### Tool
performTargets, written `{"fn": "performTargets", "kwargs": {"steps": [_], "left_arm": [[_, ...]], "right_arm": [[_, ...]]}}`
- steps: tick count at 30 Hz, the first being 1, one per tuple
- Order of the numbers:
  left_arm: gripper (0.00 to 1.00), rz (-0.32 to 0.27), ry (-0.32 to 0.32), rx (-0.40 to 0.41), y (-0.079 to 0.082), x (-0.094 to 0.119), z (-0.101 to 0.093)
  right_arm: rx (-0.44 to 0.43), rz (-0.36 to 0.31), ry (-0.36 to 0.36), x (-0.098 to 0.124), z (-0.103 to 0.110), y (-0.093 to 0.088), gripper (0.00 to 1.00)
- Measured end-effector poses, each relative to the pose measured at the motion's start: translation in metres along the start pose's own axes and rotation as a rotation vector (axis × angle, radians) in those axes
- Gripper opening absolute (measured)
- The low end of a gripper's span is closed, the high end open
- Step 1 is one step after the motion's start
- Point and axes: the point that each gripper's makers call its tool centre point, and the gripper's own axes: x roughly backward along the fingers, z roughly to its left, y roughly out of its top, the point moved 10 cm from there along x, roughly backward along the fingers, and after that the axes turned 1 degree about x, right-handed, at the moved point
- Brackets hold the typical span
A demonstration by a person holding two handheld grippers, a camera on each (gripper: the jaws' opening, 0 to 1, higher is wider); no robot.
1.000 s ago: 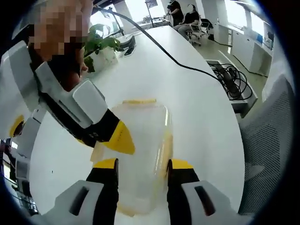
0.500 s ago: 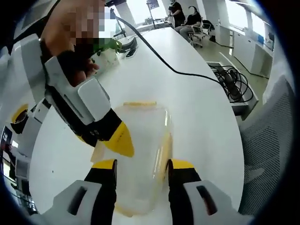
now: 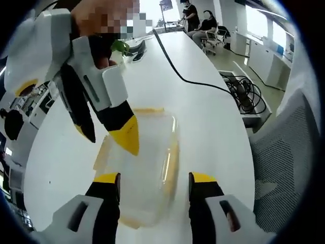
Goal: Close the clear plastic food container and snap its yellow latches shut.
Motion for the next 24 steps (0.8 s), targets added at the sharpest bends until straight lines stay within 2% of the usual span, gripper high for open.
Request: {"fn": "performTargets", "kwargs": {"steps": [5, 11, 24], "left_arm": [[0.6, -0.008, 0.004, 0.015, -0.002, 0.006, 0.007], [0.63, 0.001, -0.006, 0.015, -0.008, 0.006, 0.013], [0.74, 0.045, -0.012, -0.021, -0.016, 0.004, 0.027]], "right_arm": [[0.0, -0.013, -0.002, 0.003, 0.004, 0.0, 0.55], [0.02, 0.005, -0.012, 0.007, 0.01, -0.002, 0.58], [0.071, 0.052, -0.056, 0.01, 0.031, -0.019, 0.66]]}}
